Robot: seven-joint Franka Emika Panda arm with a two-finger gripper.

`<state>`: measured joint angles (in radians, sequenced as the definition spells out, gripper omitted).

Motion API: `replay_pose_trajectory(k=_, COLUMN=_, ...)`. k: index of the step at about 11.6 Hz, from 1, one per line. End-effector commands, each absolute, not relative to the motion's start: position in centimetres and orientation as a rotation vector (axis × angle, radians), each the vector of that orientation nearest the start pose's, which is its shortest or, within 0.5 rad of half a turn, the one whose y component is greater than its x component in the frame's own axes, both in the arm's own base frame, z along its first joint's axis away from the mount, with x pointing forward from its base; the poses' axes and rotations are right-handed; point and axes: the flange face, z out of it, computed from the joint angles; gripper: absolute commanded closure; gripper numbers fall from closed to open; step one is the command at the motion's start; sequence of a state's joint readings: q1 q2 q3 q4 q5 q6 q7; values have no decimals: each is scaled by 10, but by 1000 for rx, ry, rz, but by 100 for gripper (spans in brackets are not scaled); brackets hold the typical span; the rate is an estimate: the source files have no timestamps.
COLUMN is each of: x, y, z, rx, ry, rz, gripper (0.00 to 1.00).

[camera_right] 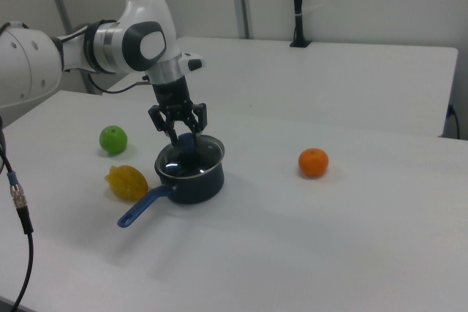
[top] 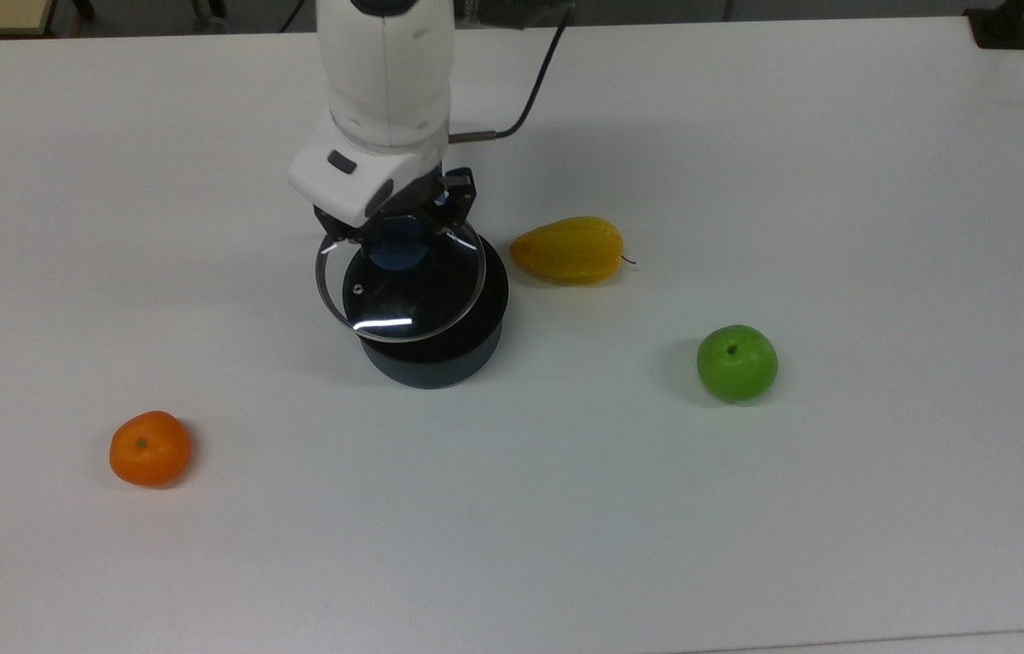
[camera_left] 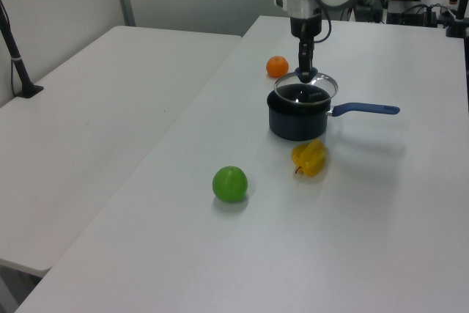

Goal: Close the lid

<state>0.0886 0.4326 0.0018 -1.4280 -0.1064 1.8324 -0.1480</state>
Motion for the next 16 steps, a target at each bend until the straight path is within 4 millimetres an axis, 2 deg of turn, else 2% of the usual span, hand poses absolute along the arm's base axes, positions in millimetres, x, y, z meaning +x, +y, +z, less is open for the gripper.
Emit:
replay_pose_trajectory(k=1, x=689, y=61, z=448, rx=-3218, ry=-411, rz=0, gripper=61)
replay_pose_trajectory(k=4, x=689, y=64, z=448, rx=-3216, ry=-412, rz=-3, gripper=61)
replay_pose_trajectory(k=7, x=688, y=76, z=441, rx=-3216, ry=-437, rz=15, gripper=60)
replay_pose_trajectory(k=16, x=688, y=75, z=436, rx=-3226, ry=-431, rz=29, gripper=60)
